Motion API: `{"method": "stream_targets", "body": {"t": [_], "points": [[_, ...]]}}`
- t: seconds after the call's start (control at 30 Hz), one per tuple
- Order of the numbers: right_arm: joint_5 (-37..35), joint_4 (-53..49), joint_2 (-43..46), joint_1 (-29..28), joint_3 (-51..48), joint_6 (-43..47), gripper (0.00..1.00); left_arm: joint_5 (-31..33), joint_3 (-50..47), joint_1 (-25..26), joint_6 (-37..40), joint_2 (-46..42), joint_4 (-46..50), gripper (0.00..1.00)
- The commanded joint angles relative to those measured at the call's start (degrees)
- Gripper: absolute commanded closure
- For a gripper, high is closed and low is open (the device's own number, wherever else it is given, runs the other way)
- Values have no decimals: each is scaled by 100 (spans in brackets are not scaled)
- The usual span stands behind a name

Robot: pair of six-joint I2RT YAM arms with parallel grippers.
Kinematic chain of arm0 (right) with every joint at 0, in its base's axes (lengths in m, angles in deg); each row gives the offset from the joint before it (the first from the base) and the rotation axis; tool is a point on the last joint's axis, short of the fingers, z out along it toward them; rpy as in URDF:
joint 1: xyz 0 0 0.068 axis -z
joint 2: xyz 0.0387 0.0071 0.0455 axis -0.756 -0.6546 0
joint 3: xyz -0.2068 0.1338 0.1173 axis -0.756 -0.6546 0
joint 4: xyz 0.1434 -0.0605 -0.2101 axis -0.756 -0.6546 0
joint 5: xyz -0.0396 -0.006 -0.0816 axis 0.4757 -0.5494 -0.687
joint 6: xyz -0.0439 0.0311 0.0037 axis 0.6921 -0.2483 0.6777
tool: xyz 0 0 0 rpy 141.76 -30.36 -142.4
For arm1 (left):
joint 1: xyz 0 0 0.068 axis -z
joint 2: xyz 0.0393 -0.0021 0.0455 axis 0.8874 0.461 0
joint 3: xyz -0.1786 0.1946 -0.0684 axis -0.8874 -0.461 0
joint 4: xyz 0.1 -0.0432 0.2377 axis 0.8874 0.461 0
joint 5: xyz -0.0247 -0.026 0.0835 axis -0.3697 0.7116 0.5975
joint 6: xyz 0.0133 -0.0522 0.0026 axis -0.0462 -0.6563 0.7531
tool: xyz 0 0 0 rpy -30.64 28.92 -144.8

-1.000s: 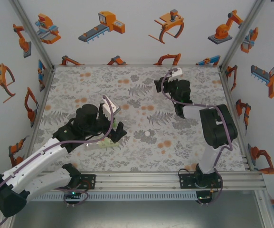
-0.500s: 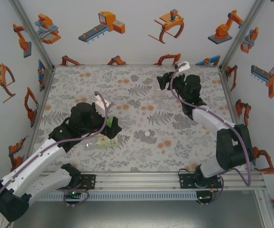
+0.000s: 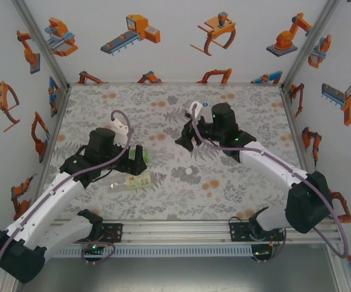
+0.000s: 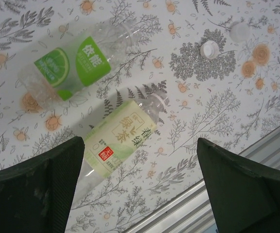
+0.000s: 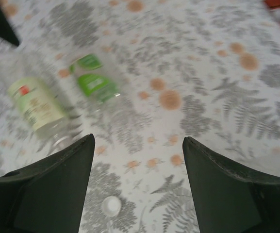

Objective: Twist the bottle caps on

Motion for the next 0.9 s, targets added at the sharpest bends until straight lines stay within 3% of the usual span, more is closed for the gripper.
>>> {"method": "stream_targets", "body": {"t": [0.0,0.37,0.57,0.87], "points": [[591,-676,-245,-471,182,866,33,192,113,-122,-256,-349,332,10],[425,-686,-2037,-1902,1065,1359,28,586,-242,-224,-860,-1812,833,8],[405,-1099,-2859,-2180,1681,1674,27,749,-247,-222,-1046,-2443,1039,6],[193,-1245,-3562,-2328,1954,1878,29,705,-191,-225,-1118,-2663,1134,5]]}}
